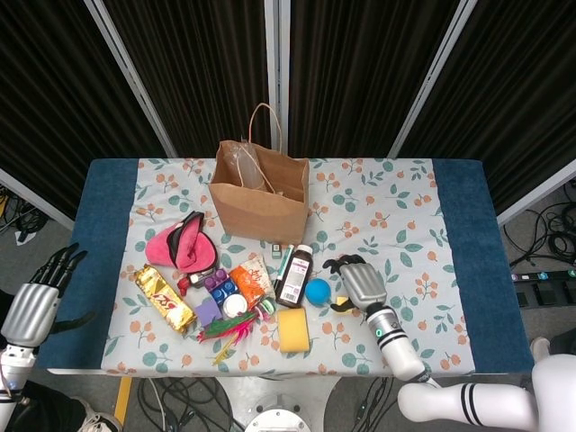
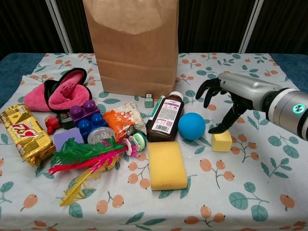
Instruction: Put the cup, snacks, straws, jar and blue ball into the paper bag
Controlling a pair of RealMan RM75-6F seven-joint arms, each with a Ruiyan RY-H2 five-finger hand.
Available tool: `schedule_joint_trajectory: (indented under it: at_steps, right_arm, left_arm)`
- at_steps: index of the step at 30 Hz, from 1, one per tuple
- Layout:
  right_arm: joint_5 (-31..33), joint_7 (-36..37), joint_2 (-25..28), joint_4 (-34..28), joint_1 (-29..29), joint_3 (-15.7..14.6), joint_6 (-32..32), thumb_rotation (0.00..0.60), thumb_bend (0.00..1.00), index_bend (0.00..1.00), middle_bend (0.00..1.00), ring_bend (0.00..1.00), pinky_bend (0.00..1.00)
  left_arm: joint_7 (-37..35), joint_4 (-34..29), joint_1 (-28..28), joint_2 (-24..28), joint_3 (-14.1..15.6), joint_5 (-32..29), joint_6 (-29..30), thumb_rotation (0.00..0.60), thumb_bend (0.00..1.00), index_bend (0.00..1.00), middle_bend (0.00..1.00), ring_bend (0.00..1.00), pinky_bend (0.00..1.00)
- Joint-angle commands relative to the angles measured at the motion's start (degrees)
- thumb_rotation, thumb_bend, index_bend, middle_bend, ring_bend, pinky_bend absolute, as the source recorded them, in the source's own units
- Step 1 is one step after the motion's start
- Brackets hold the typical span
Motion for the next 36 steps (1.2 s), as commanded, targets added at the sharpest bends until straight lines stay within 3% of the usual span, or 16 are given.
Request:
schedule_joint_trajectory:
  at_steps: [1,23,36]
  right_arm:
    - [0.8,-0.8,-2.3,2.2,0.1,0.4,-0.1,0.6,0.0,0.28,0.33,0.18,0.16]
    - [2.2,-4.5,-8.2,7.0,-0.3,1.2,-0.9,0.6,0.0,0.3,0.35,0.21,0.16]
    - [-1.3,-4.3,-10.4,9.1,-1.3,1.4,0.4,0.6,0.14,0.44,0.44,0.31,0.22]
  left_arm:
    - [-0.3,0.3,0.0,0.1,-0.1,-0.1,0.1,0.6,0.11,0.09,0.11,0.06,0.22]
    - [-2.7,2.6,0.4,-0.6,-0.1,-0.4,0.6,0.6,0.11,0.09,0.11,0.06,0.22]
    - [-3.5,3.1,0.7,-0.6,-0.2,-0.4,1.1,0.6,0.11,0.09,0.11,0.06,0.22]
